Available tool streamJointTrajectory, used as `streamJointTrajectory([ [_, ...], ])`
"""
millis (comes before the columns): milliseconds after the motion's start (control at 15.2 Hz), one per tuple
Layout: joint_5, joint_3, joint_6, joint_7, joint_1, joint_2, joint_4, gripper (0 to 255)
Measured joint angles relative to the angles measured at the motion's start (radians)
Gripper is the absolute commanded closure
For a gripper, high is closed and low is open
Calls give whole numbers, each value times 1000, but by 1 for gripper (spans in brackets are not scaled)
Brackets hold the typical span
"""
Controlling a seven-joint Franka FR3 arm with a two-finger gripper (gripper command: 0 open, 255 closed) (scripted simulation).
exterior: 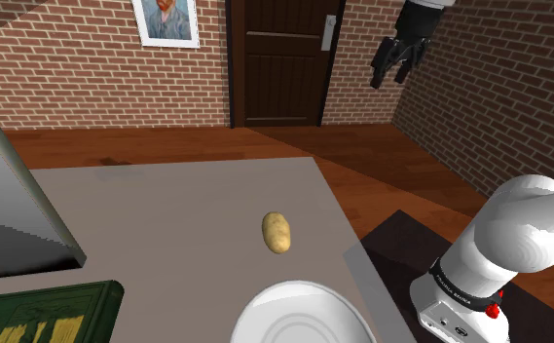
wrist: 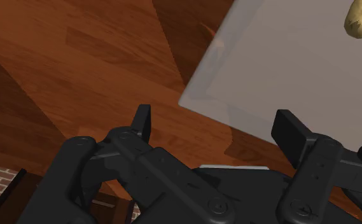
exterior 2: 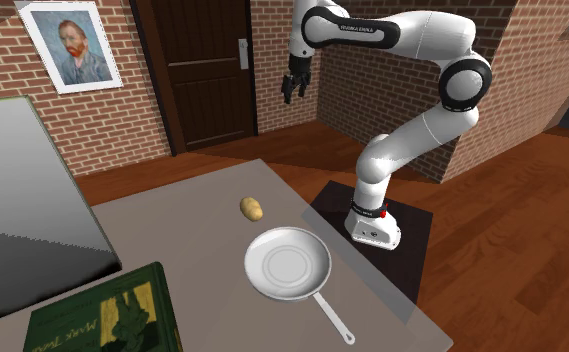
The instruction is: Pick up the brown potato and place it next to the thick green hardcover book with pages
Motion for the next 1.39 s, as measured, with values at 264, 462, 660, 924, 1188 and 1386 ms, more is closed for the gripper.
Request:
streamJointTrajectory([
  [264, 23, 34, 28, 46, 8, -3, -45, 0],
  [462, 56, 81, 79, 110, 22, 3, -108, 0],
  [660, 92, 132, 120, 178, 37, 29, -141, 0],
  [924, 141, 203, 198, 266, 59, 77, -190, 0],
  [1188, 189, 269, 265, 349, 84, 115, -236, 0],
  [1386, 222, 329, 338, 418, 99, 186, -250, 0],
])
